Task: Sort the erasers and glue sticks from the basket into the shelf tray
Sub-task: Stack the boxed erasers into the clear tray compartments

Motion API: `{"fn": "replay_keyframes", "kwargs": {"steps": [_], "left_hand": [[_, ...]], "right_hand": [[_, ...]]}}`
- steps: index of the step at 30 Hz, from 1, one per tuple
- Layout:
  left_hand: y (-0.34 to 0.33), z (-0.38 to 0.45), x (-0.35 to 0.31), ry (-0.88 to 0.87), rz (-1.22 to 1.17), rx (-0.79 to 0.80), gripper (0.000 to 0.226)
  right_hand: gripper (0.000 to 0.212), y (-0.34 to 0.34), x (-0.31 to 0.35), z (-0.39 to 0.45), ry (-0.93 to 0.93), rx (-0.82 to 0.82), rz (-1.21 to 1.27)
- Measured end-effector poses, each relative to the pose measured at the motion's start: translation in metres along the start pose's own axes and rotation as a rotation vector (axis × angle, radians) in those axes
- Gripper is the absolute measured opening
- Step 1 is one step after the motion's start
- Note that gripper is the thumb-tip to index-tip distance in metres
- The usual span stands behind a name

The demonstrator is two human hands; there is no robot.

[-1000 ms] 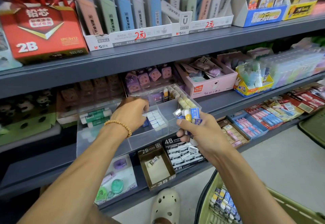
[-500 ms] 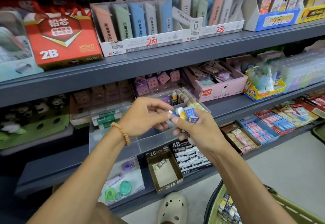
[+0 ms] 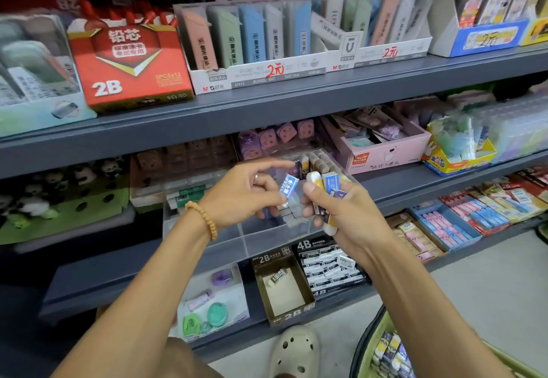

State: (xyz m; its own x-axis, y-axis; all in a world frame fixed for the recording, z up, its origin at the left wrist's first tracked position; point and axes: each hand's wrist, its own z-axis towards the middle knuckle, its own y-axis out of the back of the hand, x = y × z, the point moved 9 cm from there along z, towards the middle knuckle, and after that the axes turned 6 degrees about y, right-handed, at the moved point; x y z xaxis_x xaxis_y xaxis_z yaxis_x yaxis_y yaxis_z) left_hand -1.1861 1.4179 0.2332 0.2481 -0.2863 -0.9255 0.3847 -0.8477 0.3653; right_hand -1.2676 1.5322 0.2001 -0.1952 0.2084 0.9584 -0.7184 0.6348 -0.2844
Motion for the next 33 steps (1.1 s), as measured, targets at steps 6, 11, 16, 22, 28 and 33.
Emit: {"fn": "replay_keyframes", "kwargs": {"steps": [6,11,16,22,28,33], "left_hand": [[0.031,0.009,0.022,-0.005,0.222,-0.203,0.024],[0.020,0.021,0.034,0.025,0.512,-0.183,0.020],[0.011,0.030,0.029,0.013,0.740,-0.195,0.012],[0.005,0.031,0.034,0.014,0.842,-0.169,0.017],[-0.002,0.028,0.026,-0.041,1.032,-0.183,0.014],[0.000,0.029,0.028,-0.024,1.027,-0.200,0.016]], "right_hand": [[0.014,0.014,0.000,0.000,0.008,-0.034,-0.238],[0.022,0.021,-0.004,-0.002,-0.010,-0.060,-0.189],[0.041,0.033,-0.008,-0.005,-0.034,-0.071,-0.195],[0.037,0.039,-0.019,-0.005,-0.065,-0.049,-0.171],[0.009,0.037,-0.022,-0.009,-0.075,-0.030,-0.120],[0.009,0.037,-0.026,-0.012,-0.082,-0.026,-0.096]]}}
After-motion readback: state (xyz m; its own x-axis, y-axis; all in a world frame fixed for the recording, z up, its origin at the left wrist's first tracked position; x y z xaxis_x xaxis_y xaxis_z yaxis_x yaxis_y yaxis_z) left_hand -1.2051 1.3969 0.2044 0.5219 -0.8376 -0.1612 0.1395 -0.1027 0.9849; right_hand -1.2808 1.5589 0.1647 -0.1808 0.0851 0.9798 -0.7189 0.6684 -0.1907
